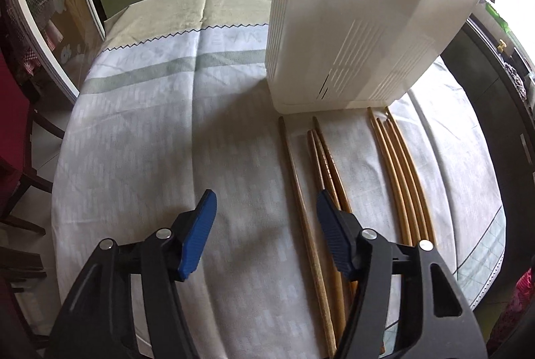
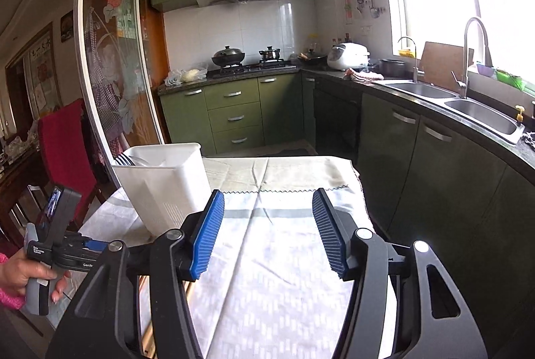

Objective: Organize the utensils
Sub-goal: 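Grasp one wooden chopstick with the left gripper while the right gripper approaches the chopsticks, then grasp another chopstick with the right gripper and lift it while the left gripper lifts its chopstick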

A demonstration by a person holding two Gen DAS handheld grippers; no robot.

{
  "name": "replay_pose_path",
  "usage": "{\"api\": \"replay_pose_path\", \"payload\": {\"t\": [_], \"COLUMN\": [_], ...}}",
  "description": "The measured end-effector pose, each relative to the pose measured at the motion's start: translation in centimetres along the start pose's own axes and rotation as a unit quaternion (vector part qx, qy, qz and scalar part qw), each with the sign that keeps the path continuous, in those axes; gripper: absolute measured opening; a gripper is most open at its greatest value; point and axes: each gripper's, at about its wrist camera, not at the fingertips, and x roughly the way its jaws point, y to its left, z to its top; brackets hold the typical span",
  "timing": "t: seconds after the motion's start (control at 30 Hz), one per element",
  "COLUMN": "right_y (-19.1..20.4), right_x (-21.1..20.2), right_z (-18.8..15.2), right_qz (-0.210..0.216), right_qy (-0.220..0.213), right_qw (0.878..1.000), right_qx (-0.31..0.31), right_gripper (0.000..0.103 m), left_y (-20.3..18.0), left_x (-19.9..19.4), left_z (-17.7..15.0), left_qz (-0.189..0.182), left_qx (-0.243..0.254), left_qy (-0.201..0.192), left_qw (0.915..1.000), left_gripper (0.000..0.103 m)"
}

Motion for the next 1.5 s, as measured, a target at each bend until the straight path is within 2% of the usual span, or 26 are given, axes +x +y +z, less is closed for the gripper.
{"api": "replay_pose_path", "payload": {"t": [0.07, 0.23, 0.37, 0.4, 0.43, 0.47, 0.53, 0.67, 0.77, 0.87, 1.07, 1.33, 1.5], "right_y": [-1.0, -1.6, -0.5, -0.1, 0.2, 0.9, 2.2, 4.5, 6.0, 7.1, 8.5, 10.2, 11.8], "right_x": [-0.2, -0.1, 0.8, 1.0, 1.2, 1.6, 2.5, 6.4, 9.6, 12.4, 15.2, 16.4, 16.6], "right_z": [-0.4, -1.1, -0.9, -0.9, -1.1, -1.1, -1.4, -3.3, -5.6, -7.0, -8.1, -8.2, -8.3], "right_qz": [0.000, 0.008, 0.019, 0.022, 0.025, 0.031, 0.048, 0.091, 0.110, 0.113, 0.097, 0.073, 0.064], "right_qy": [0.005, 0.012, 0.026, 0.030, 0.037, 0.047, 0.077, 0.189, 0.260, 0.301, 0.336, 0.342, 0.351], "right_qw": [1.000, 1.000, 0.999, 0.999, 0.999, 0.998, 0.996, 0.977, 0.959, 0.947, 0.936, 0.935, 0.930], "right_qx": [0.008, 0.014, 0.009, 0.005, 0.000, -0.007, -0.022, -0.035, -0.031, -0.025, -0.033, -0.061, -0.088], "right_gripper": [0.055, 0.055, 0.055, 0.055, 0.055, 0.055, 0.056, 0.057, 0.046, 0.035, 0.030, 0.030, 0.025], "left_y": [-0.2, -0.9, -1.8, -1.7, -1.7, -1.6, -1.0, -0.1, 0.8, 1.5, 2.5, 2.6, 2.6], "left_x": [0.4, 0.7, 0.8, 0.7, 0.6, 0.5, 0.5, 0.1, -0.1, -0.1, 0.1, 0.0, 0.1], "left_z": [0.0, -0.1, -0.4, -0.4, -0.4, -0.4, -0.3, -0.7, -0.9, -0.9, -0.7, -0.7, -0.7], "left_qz": [0.006, 0.023, 0.040, 0.040, 0.039, 0.037, 0.025, 0.023, 0.027, 0.028, 0.022, 0.015, 0.013], "left_qx": [0.000, 0.003, 0.014, 0.014, 0.015, 0.016, 0.017, 0.038, 0.034, 0.027, 0.029, 0.030, 0.031], "left_qy": [0.012, 0.017, 0.019, 0.020, 0.020, 0.024, 0.034, 0.038, 0.036, 0.034, 0.032, 0.028, 0.028], "left_qw": [0.9999, 0.9996, 0.9989, 0.9989, 0.9989, 0.9989, 0.9990, 0.9983, 0.9984, 0.9987, 0.9988, 0.9990, 0.9991], "left_gripper": [0.047, 0.043, 0.043, 0.036, 0.020, 0.011, 0.007, 0.006, 0.006, 0.006, 0.006, 0.006, 0.006]}}
